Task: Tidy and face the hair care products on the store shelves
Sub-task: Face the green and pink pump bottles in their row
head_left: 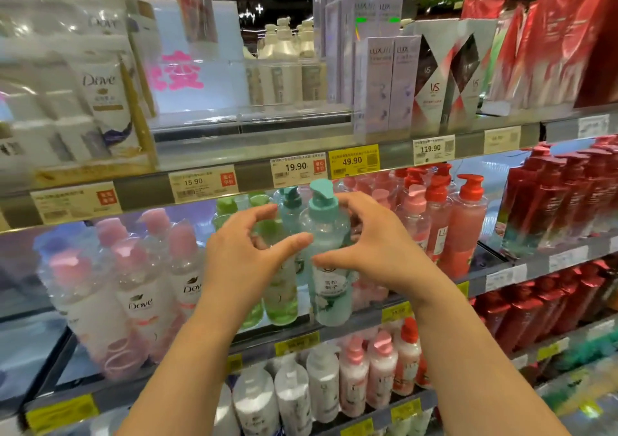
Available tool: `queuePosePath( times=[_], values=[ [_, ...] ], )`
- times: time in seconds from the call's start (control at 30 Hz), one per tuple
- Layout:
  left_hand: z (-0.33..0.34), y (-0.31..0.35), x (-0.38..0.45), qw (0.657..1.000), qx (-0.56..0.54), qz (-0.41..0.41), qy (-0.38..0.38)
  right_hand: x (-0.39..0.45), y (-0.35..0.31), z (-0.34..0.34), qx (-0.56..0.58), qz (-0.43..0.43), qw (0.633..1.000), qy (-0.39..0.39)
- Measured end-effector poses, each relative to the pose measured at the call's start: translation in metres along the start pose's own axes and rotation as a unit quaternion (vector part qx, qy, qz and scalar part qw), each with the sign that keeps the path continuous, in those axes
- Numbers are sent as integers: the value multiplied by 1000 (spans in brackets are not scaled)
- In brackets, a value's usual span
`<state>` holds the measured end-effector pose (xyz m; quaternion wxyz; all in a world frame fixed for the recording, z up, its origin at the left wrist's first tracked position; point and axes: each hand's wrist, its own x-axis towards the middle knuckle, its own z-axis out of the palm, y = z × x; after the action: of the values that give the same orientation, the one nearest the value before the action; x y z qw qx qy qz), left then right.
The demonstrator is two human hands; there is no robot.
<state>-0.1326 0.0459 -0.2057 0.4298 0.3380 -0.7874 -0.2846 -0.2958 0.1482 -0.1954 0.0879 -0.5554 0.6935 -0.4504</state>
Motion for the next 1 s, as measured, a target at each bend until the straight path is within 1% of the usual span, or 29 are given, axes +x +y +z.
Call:
queuePosePath(
  times=[0.07,0.13,0.2,0.3,0.4,0.57,0.7,0.87,1.0],
  values=[
    [-5,-15,4,994,104,17,4,5,4,0,10,0,1000,-6],
    [-3,-26,8,981,192,20,-21,11,5,-1,11,-6,1000,-11],
    [3,-33,9,974,225,6,-40,15,4,-3,7,-14,1000,-9],
    [12,-35,9,968,246,-14,-49,21,2,-2,-41,-28,999,-5],
    [18,-36,8,958,280,-18,-53,25,6,7,-74,-16,997,-17],
    [17,-40,14,953,302,-16,-34,30,17,26,-85,23,995,-41],
    [16,-42,16,956,293,-20,-31,34,27,39,-111,60,990,-59],
    [14,-43,17,964,262,-20,-29,38,31,49,-151,79,984,-47],
    [14,-44,15,963,266,-2,-37,37,24,51,-169,96,980,-52]
  ],
)
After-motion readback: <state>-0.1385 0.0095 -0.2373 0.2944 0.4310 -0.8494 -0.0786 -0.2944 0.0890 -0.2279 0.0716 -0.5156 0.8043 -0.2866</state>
